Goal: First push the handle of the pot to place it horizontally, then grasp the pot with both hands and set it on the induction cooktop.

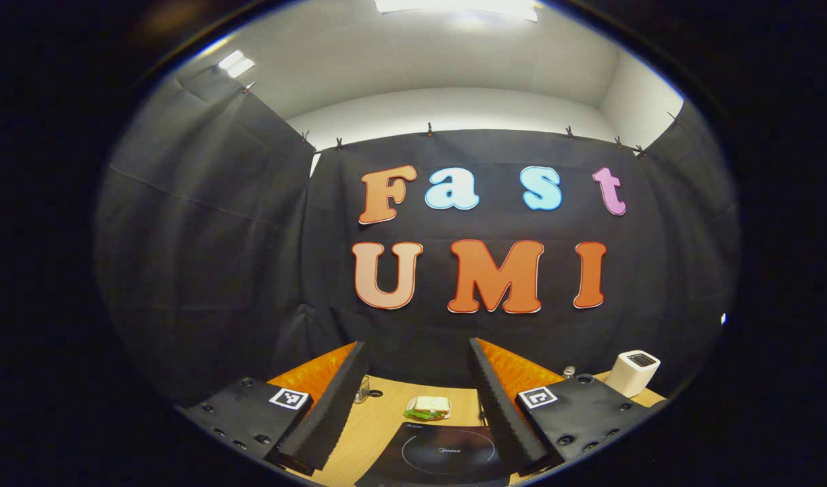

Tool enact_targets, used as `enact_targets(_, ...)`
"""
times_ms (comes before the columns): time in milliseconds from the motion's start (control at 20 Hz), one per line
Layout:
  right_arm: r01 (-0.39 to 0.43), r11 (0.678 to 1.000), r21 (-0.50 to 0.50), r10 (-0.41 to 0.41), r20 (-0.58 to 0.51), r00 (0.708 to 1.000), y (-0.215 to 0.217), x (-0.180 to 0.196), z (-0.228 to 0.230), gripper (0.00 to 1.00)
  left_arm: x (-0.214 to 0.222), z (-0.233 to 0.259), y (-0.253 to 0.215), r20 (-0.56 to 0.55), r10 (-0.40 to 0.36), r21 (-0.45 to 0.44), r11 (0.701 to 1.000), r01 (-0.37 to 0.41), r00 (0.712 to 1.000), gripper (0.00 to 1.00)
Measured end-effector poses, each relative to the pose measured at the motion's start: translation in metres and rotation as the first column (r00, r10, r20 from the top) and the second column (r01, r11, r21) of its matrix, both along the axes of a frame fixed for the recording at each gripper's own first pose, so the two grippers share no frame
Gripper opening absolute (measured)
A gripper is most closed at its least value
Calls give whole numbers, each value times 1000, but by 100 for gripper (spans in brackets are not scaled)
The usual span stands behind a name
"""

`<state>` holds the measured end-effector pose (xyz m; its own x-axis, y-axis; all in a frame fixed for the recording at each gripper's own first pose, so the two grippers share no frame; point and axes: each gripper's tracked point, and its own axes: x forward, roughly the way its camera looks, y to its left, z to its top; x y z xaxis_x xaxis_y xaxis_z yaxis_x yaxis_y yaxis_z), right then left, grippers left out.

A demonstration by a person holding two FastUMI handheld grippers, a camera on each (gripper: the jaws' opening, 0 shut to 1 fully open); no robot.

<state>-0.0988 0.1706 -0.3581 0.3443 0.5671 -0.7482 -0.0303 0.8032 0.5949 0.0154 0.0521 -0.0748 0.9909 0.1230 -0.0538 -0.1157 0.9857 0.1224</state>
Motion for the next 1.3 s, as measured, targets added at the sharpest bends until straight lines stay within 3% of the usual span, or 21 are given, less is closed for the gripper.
enact_targets(200, -22, 998, 58, 29, -108, 994, 14, -18, -16, 1, -5, 5, 0, 27, -4, 13, 1000, 3, 1000, 97)
enact_targets(250, -26, 996, 89, 38, -134, 990, 19, -23, -16, 0, -5, 6, 2, 34, 2, 17, 1000, -3, 999, 97)
enact_targets(400, -30, 992, 119, 54, -198, 979, 29, -32, -34, 0, -8, 8, 7, 48, 15, 22, 1000, -16, 999, 96)
enact_targets(850, -43, 998, 45, 55, -326, 944, 33, -53, -92, 0, -11, 3, 20, 44, 27, 24, 999, -28, 999, 96)
enact_targets(1050, -13, 999, 31, 23, -363, 932, 30, -56, -108, 0, -14, -7, 36, 25, 72, 44, 996, -73, 997, 96)
enact_targets(1300, 17, 998, -66, -41, -384, 922, 15, -53, -133, 0, -14, -18, 42, 0, 74, 38, 997, -73, 997, 97)
